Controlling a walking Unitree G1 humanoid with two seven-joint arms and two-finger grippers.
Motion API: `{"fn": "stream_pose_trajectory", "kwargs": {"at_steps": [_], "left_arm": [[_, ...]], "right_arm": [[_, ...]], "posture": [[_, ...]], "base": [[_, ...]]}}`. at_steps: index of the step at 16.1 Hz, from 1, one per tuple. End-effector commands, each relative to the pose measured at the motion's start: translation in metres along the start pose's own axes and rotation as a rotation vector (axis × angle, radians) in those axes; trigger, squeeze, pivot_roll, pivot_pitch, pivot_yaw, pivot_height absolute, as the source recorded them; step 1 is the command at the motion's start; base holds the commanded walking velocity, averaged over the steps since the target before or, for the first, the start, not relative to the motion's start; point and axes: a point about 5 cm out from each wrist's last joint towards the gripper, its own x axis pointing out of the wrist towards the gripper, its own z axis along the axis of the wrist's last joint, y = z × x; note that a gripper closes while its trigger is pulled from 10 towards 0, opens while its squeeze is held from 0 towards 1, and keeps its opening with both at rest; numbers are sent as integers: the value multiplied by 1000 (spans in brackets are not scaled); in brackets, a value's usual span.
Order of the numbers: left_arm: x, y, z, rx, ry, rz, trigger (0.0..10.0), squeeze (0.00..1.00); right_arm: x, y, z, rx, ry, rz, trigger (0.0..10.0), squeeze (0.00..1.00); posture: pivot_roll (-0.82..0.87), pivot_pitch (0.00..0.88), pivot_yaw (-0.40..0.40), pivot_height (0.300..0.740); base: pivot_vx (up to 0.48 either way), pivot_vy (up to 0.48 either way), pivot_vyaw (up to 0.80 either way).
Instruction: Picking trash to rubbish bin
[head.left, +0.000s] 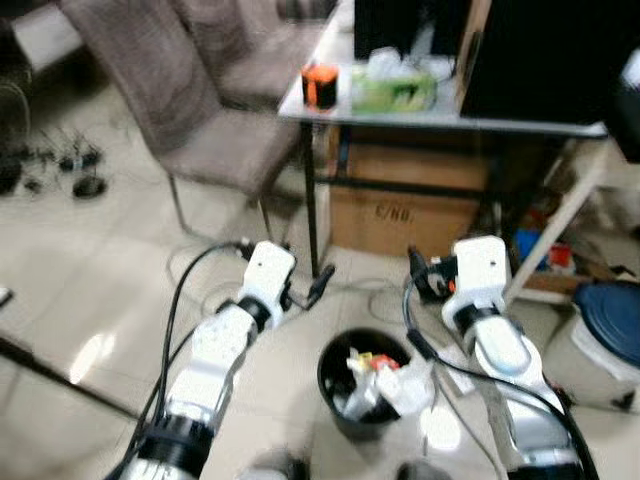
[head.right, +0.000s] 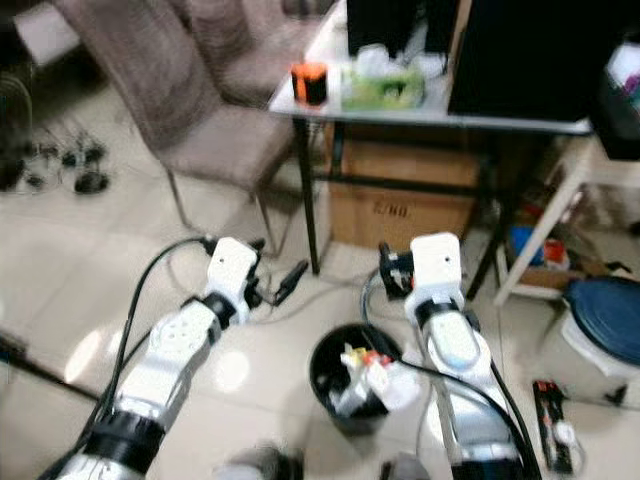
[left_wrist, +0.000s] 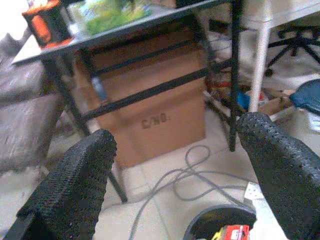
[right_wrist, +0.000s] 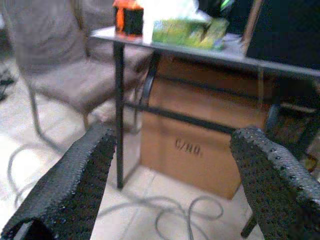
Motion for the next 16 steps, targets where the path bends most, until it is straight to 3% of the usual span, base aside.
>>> {"fn": "stream_pose_trajectory", "kwargs": {"at_steps": [1, 9, 12, 16], "left_arm": [[-1, 2, -2, 5, 16, 14, 10000, 0], [-1, 0, -2, 8, 8, -22, 10000, 0], [-1, -1, -2, 17, 8, -24, 10000, 0], [-3, -4, -4, 17, 17, -37, 10000, 0]], "right_arm": [[-2, 2, -3, -4, 14, 3, 10000, 0], [-2, 2, -6, 7, 20, -5, 10000, 0], [-1, 1, -5, 5, 20, -4, 10000, 0], [-1, 1, -7, 8, 28, -17, 10000, 0]], "posture": [[-105, 95, 84, 740], [-101, 98, 88, 740], [-101, 98, 88, 740], [-101, 101, 85, 740]], "base": [[0, 0, 0], [0, 0, 0], [426, 0, 0], [0, 0, 0]]}}
